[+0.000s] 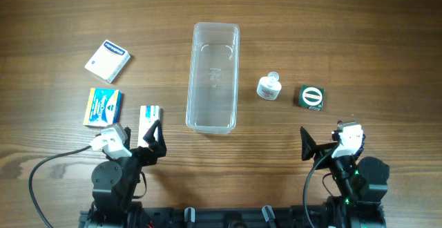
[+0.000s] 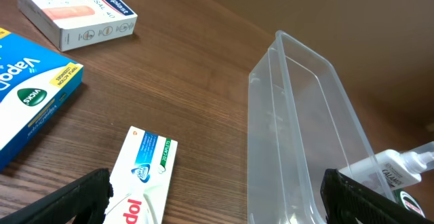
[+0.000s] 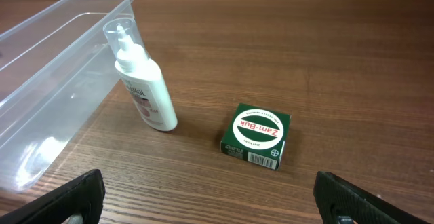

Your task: Pack container

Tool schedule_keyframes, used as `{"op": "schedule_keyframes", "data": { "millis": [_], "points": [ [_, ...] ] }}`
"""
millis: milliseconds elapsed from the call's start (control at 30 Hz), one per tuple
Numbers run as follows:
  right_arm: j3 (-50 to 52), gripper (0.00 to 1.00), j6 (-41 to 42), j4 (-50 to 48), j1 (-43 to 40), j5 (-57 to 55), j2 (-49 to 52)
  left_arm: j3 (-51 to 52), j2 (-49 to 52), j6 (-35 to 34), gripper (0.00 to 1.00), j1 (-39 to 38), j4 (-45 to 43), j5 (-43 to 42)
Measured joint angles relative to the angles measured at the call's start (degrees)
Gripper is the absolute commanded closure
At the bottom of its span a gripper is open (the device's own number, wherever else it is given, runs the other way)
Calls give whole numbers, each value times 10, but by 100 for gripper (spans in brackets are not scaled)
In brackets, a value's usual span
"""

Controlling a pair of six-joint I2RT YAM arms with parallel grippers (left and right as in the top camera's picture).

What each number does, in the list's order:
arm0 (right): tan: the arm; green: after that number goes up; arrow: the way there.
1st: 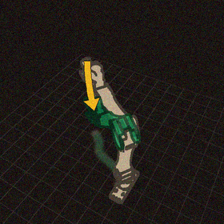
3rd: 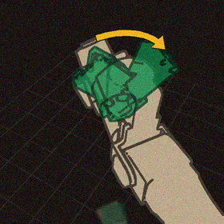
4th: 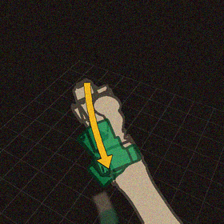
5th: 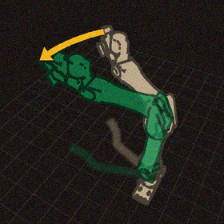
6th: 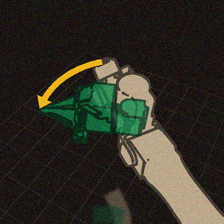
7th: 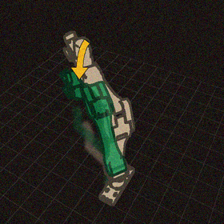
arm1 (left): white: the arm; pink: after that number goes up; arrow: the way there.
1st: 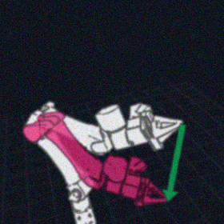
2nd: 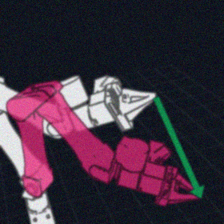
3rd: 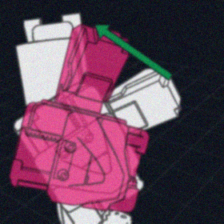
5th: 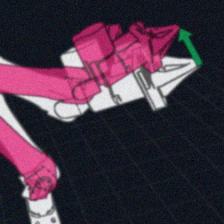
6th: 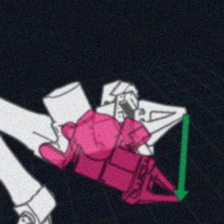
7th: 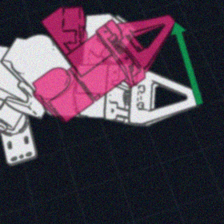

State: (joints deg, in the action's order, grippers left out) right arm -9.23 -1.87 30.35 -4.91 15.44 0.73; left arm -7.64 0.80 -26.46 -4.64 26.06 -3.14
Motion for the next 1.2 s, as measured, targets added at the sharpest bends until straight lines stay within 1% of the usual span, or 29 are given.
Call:
{"op": "schedule_keyframes", "data": {
  "millis": [133, 1200],
  "points": [
    [0, 0, 0, 26, 0, 0, 0, 0, 4, 0, 0, 0, 0, 0],
    [0, 0, 0, 26, 0, 0, 0, 0, 4, 0, 0, 0, 0, 0]
  ]
}}
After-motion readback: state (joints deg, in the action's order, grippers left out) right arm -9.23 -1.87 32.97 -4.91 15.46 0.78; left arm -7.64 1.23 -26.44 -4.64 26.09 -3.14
